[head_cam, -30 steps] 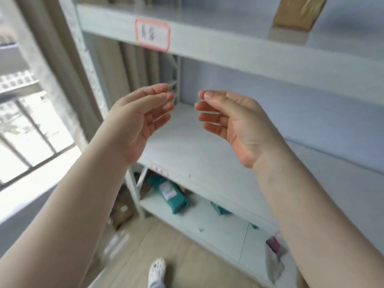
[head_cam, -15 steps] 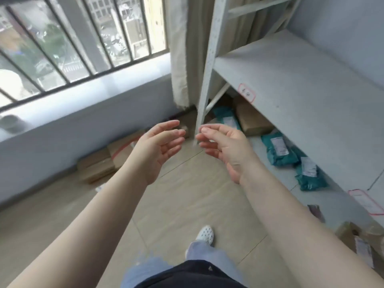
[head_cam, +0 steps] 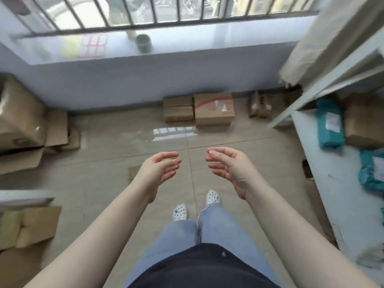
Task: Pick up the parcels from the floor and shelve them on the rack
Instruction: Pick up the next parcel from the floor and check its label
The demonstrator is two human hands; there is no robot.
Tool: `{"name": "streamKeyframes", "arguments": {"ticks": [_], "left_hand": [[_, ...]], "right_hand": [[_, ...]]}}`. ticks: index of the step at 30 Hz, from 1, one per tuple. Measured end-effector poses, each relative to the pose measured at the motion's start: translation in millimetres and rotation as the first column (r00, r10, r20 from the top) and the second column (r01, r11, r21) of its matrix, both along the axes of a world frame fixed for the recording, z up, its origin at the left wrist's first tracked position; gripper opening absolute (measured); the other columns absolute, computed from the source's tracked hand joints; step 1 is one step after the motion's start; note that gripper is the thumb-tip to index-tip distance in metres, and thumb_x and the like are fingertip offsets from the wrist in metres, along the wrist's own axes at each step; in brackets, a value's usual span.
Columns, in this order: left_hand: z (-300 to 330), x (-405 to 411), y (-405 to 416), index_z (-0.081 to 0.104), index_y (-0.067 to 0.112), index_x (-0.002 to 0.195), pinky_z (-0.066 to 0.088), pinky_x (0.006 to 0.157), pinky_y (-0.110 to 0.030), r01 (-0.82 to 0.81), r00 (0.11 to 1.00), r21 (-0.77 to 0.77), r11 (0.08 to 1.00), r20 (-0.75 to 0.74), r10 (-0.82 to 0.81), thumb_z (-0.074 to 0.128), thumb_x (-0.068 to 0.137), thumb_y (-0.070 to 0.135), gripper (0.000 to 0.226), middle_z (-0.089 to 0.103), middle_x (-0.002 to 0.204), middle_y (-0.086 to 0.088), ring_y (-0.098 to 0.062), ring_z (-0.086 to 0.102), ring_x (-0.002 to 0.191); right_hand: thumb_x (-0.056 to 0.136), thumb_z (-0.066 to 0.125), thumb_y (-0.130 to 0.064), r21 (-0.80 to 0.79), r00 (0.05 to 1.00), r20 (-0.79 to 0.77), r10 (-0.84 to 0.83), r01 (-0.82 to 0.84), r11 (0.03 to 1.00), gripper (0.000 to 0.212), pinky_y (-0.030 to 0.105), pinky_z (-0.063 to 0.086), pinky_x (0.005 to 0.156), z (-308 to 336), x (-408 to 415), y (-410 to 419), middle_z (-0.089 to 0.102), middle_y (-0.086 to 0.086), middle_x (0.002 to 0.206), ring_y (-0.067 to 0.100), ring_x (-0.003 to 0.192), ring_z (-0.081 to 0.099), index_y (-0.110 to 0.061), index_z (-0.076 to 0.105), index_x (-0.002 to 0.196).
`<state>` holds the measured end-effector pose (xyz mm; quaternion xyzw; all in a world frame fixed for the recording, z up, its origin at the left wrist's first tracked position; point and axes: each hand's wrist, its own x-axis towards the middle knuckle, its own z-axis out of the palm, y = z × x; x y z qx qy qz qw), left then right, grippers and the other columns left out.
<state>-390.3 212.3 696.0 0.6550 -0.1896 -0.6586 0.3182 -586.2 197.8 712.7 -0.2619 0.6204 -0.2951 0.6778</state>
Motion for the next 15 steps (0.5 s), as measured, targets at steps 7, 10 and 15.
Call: {"name": "streamKeyframes", "arguments": {"ticks": [7,10,15], "left_hand": [[-4.2,68.6,32.5,0.066,0.017,0.096,0.052,0.077,-0.022,-0.287,0.958,0.034,0.957,0.017,0.286,0.059,0.093,0.001,0.018,0.071,0.096,-0.005,-0.014,0.067,0.086],[2.0,94.9,40.6,0.066,0.017,0.095,0.052,0.079,-0.023,-0.406,0.914,0.017,0.914,0.037,0.405,0.059,0.093,0.001,0.018,0.070,0.097,-0.005,-0.014,0.066,0.087],[3.2,140.5,52.8,0.065,0.017,0.094,0.050,0.083,-0.024,-0.545,0.838,0.007,0.839,0.033,0.544,0.057,0.094,-0.001,0.020,0.069,0.091,-0.002,-0.013,0.063,0.083]], "right_hand": [[0.090,0.065,-0.016,0.056,0.953,-0.010,0.302,-0.301,0.952,0.004,0.022,0.051,0.069,-20.7,81.3,-24.0,0.070,0.003,0.085,0.014,0.074,0.063,-0.017,0.068,0.090],[0.090,0.065,-0.016,0.056,0.906,-0.004,0.424,-0.423,0.904,0.003,0.023,0.052,0.071,-25.0,116.7,-38.0,0.070,0.003,0.085,0.015,0.074,0.062,-0.016,0.068,0.090],[0.088,0.068,-0.020,0.063,0.844,-0.018,0.535,-0.533,0.844,0.002,0.024,0.053,0.072,-35.4,177.5,-47.9,0.071,0.002,0.085,0.015,0.075,0.064,-0.018,0.069,0.089]]}}
